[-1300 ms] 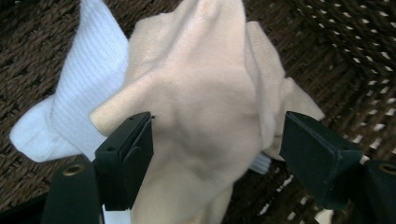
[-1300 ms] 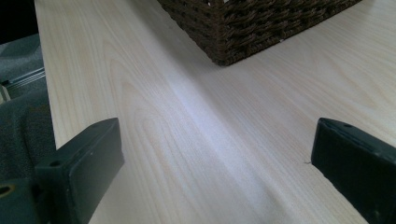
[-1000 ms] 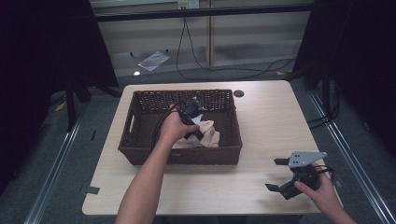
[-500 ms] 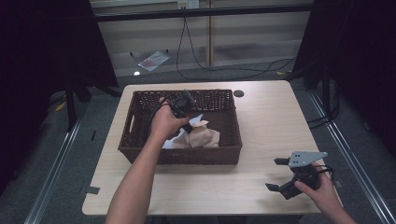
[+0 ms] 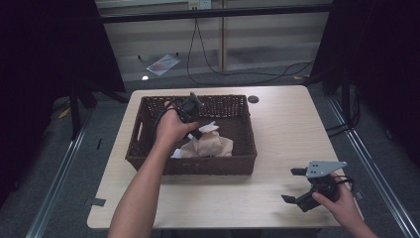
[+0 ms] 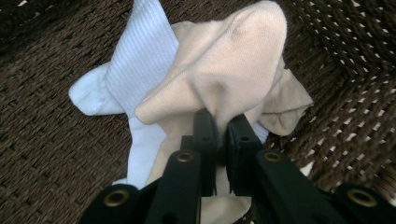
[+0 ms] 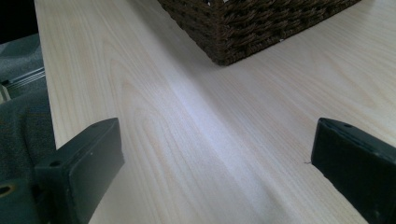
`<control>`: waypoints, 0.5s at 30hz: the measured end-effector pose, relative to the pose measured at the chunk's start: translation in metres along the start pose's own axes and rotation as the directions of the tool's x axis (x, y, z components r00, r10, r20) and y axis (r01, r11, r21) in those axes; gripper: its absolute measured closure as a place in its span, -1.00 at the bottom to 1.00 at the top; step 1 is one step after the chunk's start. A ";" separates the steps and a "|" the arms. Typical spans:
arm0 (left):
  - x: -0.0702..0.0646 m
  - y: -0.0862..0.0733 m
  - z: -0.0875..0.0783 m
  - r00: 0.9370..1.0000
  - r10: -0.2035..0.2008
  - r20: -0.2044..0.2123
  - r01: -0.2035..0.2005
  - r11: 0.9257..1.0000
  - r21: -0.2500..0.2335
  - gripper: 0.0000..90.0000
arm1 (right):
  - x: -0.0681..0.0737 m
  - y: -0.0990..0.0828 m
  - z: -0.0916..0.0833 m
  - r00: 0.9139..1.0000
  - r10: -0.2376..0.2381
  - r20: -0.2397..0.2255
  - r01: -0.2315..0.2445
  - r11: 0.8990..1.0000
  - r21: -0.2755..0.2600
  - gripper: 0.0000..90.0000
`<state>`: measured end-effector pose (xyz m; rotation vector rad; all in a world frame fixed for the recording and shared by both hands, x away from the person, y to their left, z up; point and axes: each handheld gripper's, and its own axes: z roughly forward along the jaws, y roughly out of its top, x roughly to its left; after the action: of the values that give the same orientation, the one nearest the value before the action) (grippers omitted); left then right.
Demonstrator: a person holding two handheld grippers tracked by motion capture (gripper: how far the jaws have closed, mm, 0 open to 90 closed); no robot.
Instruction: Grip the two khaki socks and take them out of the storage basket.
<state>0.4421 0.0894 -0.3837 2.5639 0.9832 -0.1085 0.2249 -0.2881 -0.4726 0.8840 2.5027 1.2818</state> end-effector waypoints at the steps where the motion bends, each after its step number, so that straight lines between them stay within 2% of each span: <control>1: 0.000 0.000 0.000 1.000 0.000 0.000 0.000 1.000 0.000 0.86 | 0.000 0.000 0.000 1.000 0.000 0.000 0.000 1.000 0.000 -0.95; 4: 0.001 0.001 0.006 1.000 -0.005 0.001 0.005 1.000 0.005 0.84 | 0.000 0.000 0.000 1.000 0.000 0.000 0.000 1.000 -0.002 -0.95; 7: 0.000 0.001 0.010 1.000 -0.010 -0.004 0.010 1.000 0.024 0.92 | 0.000 0.000 0.000 1.000 0.002 -0.001 -0.002 1.000 -0.004 -0.95; 15: 0.001 0.001 0.001 1.000 -0.016 -0.004 0.016 0.999 0.028 0.95 | 0.000 0.000 0.000 1.000 0.003 -0.002 -0.003 1.000 -0.004 -0.95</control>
<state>0.4435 0.0886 -0.3845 2.5824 1.0108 -0.1232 0.2248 -0.2882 -0.4724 0.8859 2.5010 1.2888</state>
